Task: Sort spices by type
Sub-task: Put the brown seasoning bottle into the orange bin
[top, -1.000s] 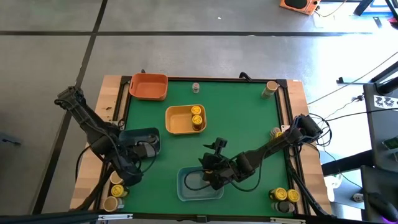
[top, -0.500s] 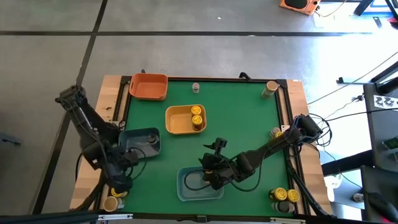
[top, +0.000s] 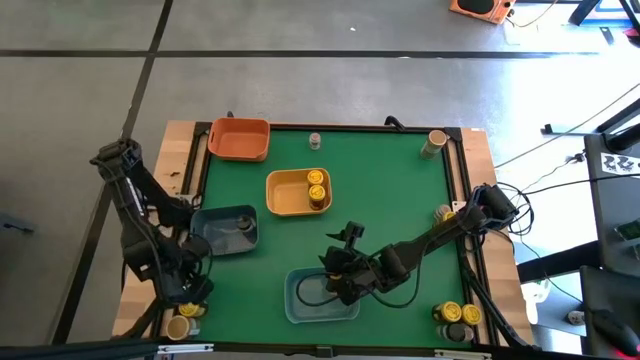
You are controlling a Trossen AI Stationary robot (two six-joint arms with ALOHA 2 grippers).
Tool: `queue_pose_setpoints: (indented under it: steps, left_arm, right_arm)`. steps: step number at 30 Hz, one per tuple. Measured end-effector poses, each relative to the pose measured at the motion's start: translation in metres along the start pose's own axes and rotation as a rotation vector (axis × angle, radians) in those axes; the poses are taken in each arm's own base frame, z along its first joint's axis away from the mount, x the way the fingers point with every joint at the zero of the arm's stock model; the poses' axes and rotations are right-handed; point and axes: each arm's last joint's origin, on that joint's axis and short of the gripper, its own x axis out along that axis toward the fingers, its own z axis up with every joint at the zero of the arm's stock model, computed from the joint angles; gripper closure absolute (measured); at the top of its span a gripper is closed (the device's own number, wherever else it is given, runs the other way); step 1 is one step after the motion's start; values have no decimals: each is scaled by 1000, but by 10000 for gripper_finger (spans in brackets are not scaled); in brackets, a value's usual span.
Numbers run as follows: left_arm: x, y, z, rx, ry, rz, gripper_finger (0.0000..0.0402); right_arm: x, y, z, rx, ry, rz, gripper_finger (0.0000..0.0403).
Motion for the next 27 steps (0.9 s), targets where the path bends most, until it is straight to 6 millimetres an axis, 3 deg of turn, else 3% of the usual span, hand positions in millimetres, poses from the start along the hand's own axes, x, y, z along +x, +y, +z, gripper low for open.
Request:
queue_pose_setpoints:
  steps: [27]
  left_arm:
    - [42, -18, -25, 63, 6, 188, 19]
  right_arm:
    - [0, 1, 2, -5, -14, 7, 107]
